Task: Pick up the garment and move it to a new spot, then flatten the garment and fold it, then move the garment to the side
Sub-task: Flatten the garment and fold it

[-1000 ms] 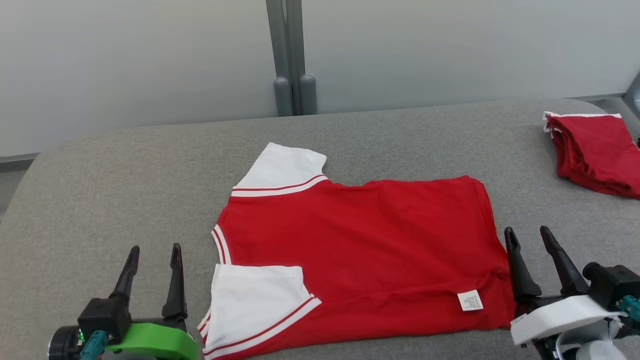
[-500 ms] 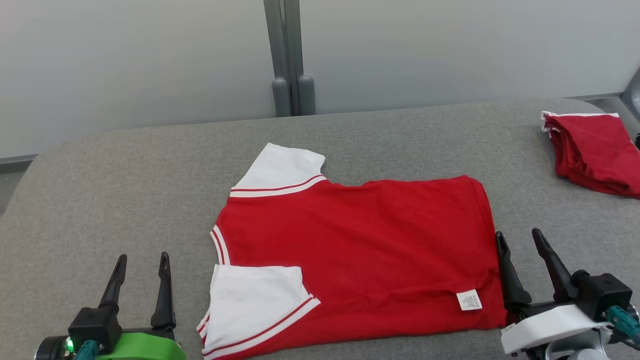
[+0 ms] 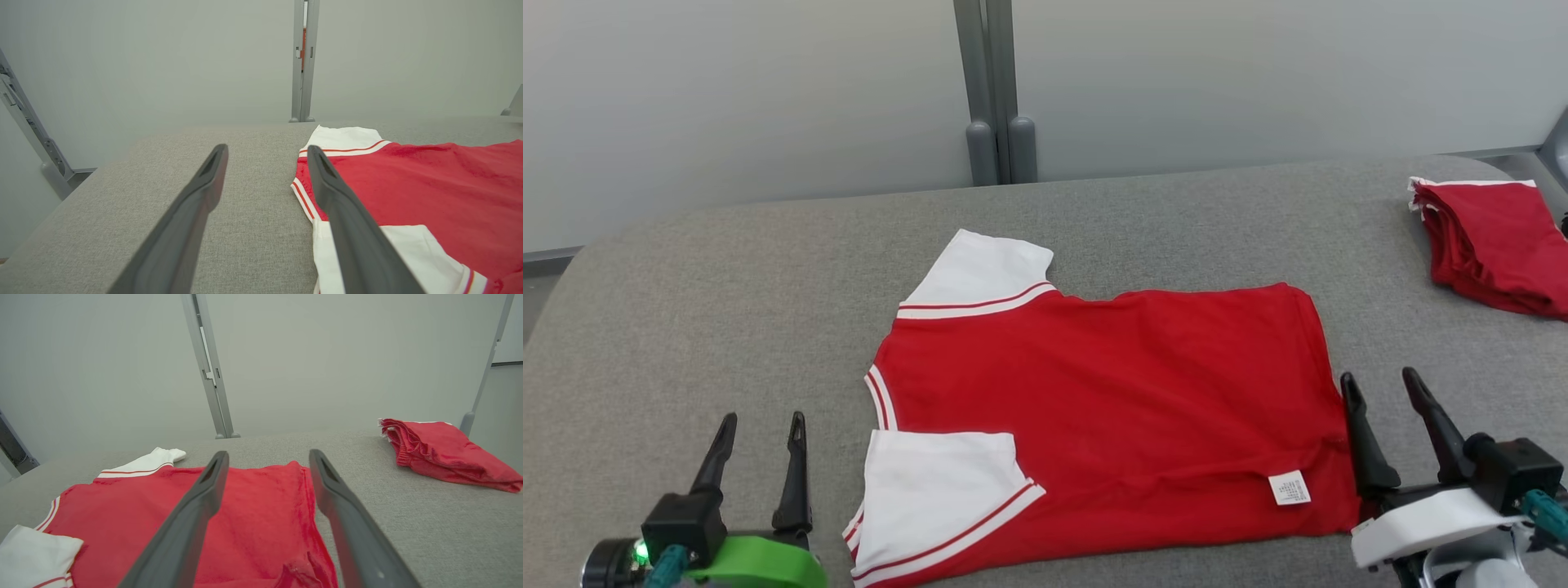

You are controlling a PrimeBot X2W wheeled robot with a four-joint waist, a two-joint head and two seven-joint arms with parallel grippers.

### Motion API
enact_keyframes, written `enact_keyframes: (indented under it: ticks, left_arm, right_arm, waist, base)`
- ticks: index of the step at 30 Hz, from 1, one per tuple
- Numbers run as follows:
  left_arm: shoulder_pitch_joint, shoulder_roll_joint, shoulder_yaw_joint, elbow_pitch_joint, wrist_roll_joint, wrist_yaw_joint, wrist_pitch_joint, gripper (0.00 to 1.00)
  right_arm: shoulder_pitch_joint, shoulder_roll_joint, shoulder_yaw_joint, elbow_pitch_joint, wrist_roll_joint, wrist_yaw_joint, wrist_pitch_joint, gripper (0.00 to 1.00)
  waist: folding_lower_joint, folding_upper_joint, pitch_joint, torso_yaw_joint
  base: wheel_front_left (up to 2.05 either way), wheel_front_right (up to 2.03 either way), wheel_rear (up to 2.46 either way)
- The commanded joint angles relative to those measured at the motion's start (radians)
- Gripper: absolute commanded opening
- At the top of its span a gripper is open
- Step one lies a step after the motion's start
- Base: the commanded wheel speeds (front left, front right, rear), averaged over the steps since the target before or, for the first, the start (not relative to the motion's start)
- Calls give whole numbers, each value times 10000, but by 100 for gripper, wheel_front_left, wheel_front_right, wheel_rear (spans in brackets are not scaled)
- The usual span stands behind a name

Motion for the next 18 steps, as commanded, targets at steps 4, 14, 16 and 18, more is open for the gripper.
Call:
enact_keyframes:
  ticks: [4,14,16,18]
  left_arm:
    - [-861,329,-168,182,-101,-64,-31,100]
    - [-4355,1365,-1723,1650,-1069,-88,237,100]
    - [-5204,1603,-2280,1980,-1425,-89,402,100]
    - [-6010,1842,-2822,2335,-1909,-90,645,100]
  right_arm:
    - [-716,-321,-96,345,212,-13,-33,100]
    - [-3406,-1120,243,1967,547,-13,1042,100]
    - [-4047,-1187,437,2437,566,-13,1280,100]
    - [-4707,-1246,637,2842,572,-15,1454,100]
  waist:
    - [0,0,176,-77]
    - [0,0,1253,-446]
    - [0,0,1567,-568]
    - [0,0,1921,-700]
  base:
    - [0,0,0]
    - [0,0,0]
    - [0,0,0]
    - [0,0,0]
